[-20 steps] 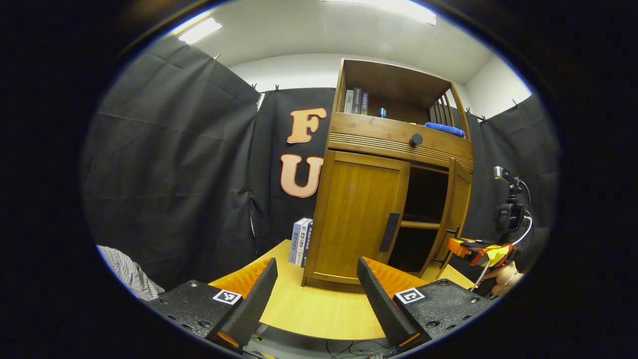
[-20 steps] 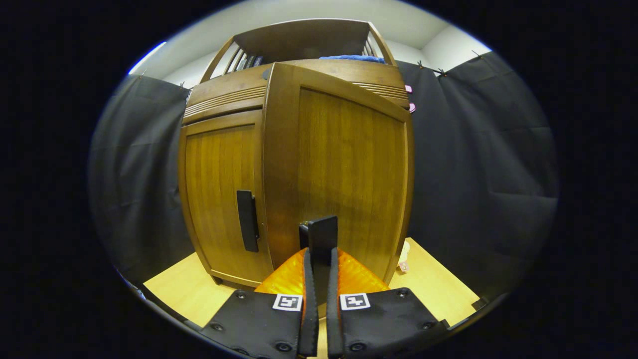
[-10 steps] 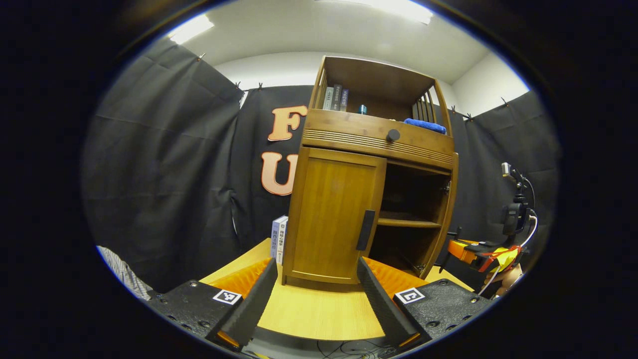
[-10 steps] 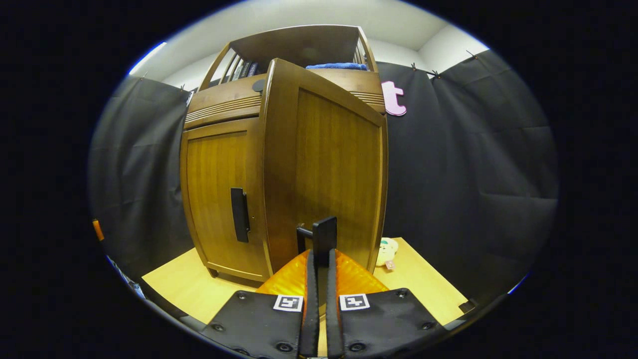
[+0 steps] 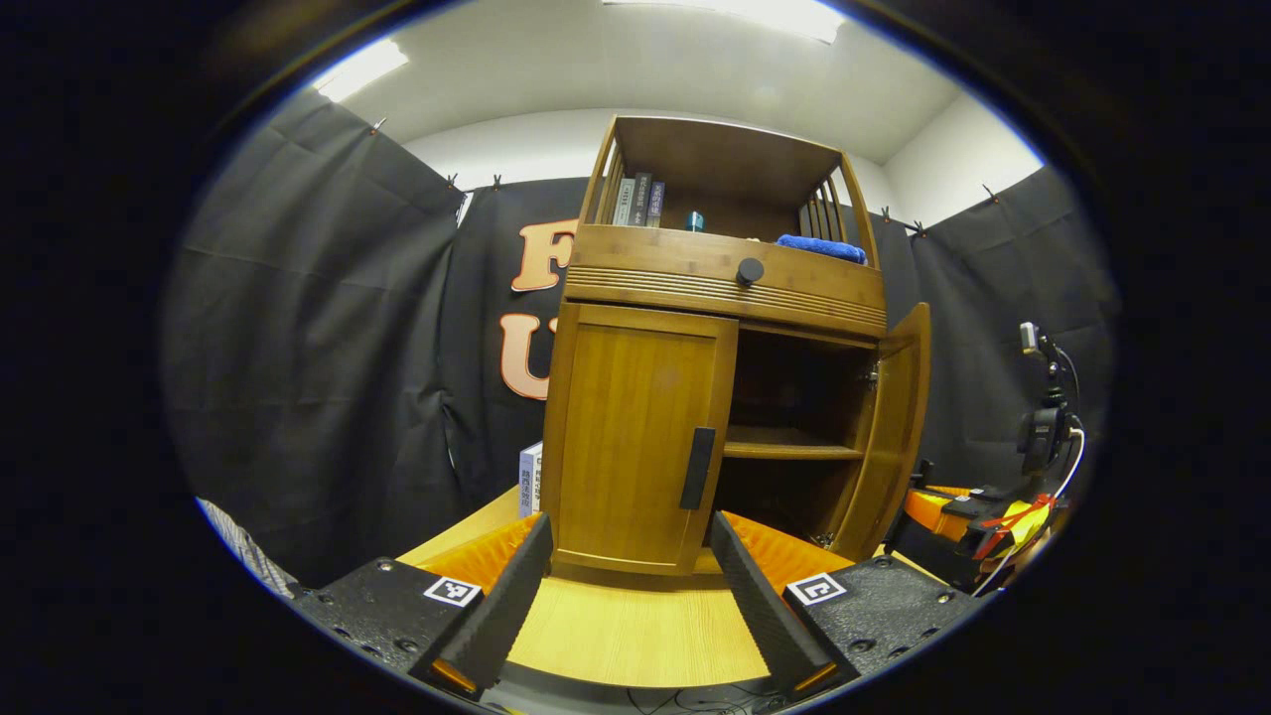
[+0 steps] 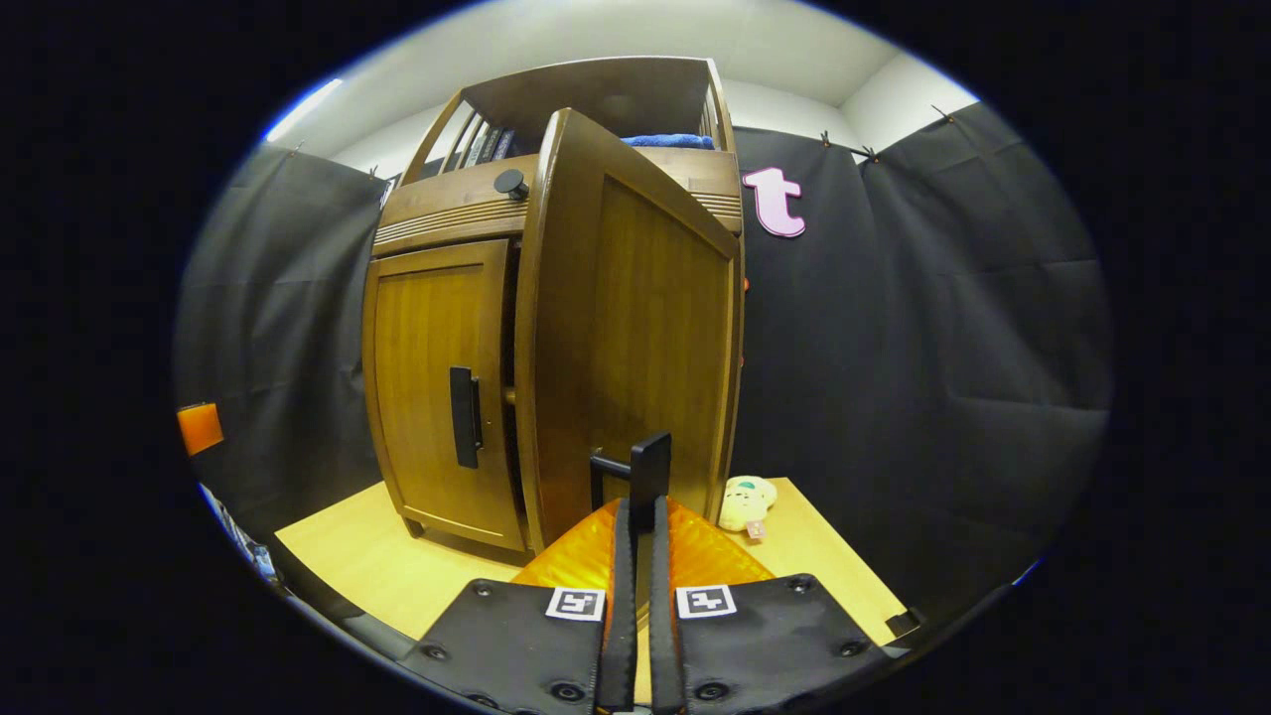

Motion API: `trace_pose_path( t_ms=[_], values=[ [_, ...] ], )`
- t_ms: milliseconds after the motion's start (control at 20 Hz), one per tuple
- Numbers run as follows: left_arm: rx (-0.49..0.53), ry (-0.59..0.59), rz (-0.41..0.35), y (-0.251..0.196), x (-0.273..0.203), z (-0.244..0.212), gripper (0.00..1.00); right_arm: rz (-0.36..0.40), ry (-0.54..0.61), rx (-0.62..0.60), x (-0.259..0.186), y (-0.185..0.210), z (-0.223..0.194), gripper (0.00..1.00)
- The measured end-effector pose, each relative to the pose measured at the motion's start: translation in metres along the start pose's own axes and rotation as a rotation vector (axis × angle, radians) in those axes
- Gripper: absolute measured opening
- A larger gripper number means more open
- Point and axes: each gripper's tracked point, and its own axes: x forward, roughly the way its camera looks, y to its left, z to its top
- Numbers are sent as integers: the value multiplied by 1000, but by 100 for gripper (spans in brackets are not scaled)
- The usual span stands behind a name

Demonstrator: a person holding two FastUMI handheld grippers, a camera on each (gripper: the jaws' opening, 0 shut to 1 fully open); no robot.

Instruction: Open the right door of the double-door shoe cabinet with the right hand, and open the left door with the left hand.

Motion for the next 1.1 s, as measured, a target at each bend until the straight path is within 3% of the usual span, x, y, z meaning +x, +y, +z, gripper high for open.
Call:
trace_pose_path(
  t_ms=[200, 300, 350, 450, 500, 650, 800, 950, 1100],
  values=[
    [-5, -5, -6, -27, 4, 1, 96, 6, 2, 48, -6, -25, -1, 4],
    [-7, -12, -10, -40, 4, 2, 96, 3, -1, 53, -12, -38, -2, 4],
    [-3, -15, -10, -47, 5, 3, 96, -2, 0, 55, -15, -45, -2, 12],
    [1, -20, -11, -61, 8, 5, 96, -7, 9, 69, -16, -60, -5, 3],
    [1, -21, -16, -69, 9, 6, 96, -7, 11, 75, -17, -68, -6, 12],
    [1, -18, -26, -88, 11, 3, 96, -34, 13, 92, -18, -96, -4, 7],
    [-1, -17, -34, -107, 12, 0, 96, -77, 25, 114, -17, -126, -7, 12],
    [4, -17, -44, -126, 20, -2, 96, -52, 23, 124, -14, -137, -10, 7],
    [6, -17, -48, -138, 23, -3, 96, -52, 12, 109, -20, -148, -8, 12]
  ],
)
